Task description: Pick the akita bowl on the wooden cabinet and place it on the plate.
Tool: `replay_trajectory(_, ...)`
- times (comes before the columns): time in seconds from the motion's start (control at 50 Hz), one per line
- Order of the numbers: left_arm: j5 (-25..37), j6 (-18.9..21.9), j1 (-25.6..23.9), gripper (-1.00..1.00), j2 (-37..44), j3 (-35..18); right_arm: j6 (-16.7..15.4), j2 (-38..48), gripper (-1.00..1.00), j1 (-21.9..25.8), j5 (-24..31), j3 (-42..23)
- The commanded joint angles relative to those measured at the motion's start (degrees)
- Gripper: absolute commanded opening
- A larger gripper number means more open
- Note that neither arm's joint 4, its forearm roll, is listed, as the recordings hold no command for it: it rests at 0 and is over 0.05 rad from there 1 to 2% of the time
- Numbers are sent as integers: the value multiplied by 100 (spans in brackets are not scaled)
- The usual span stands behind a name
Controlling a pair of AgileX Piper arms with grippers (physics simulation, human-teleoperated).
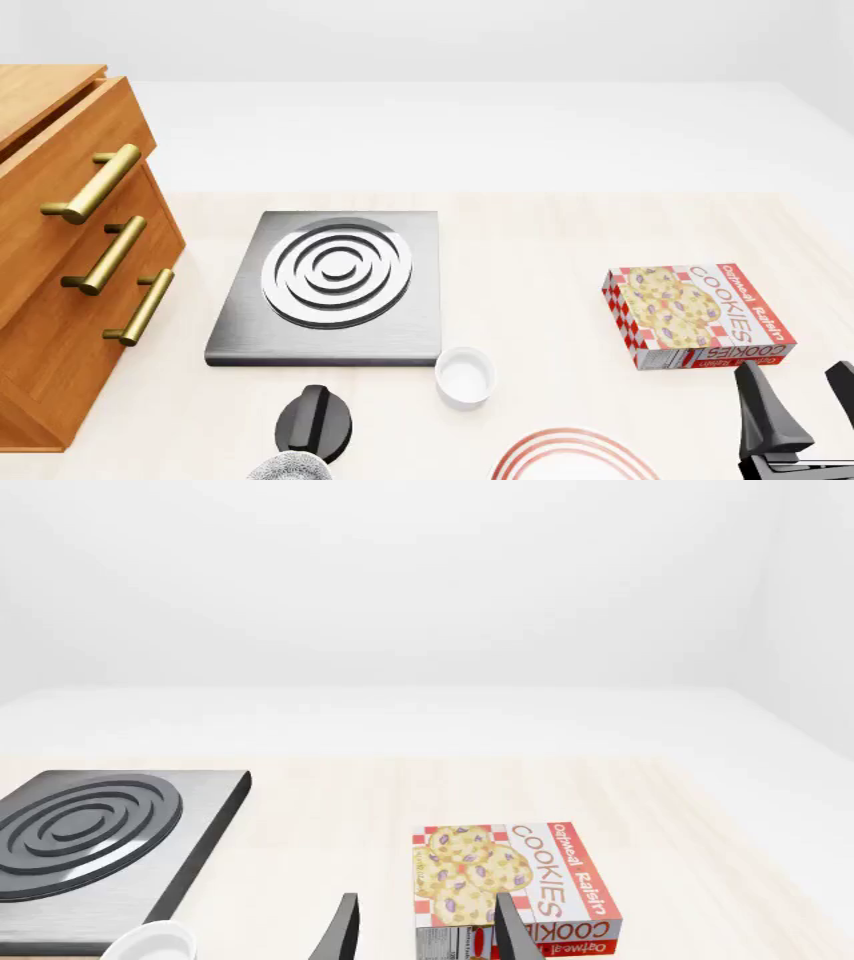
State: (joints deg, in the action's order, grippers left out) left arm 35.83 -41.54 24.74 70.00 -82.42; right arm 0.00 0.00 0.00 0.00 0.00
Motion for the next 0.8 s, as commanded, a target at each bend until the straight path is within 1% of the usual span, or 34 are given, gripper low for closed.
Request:
replay_trajectory(0.02,1,-69,-251,-100,-124,125,0,0,100,0,0,0)
replay_trajectory(0.08,-20,-159,-433,-100,-119,243,0,0,100,0,0,0)
replay_trajectory(0.16,-29,-242,-689,-100,-158,257,0,0,100,0,0,0)
replay_trajectory(0.28,-17,-286,-801,-100,-144,188,0,0,100,0,0,0)
replay_trajectory(0.42,-47,-371,-992,-100,-202,305,0,0,100,0,0,0)
replay_trajectory(0.52,-17,-395,-1126,-100,-206,281,0,0,100,0,0,0)
replay_trajectory(0.66,28,-354,-1333,-100,-207,264,0,0,100,0,0,0)
replay_trajectory(0.8,2,-326,-1502,-100,-190,373,0,0,100,0,0,0)
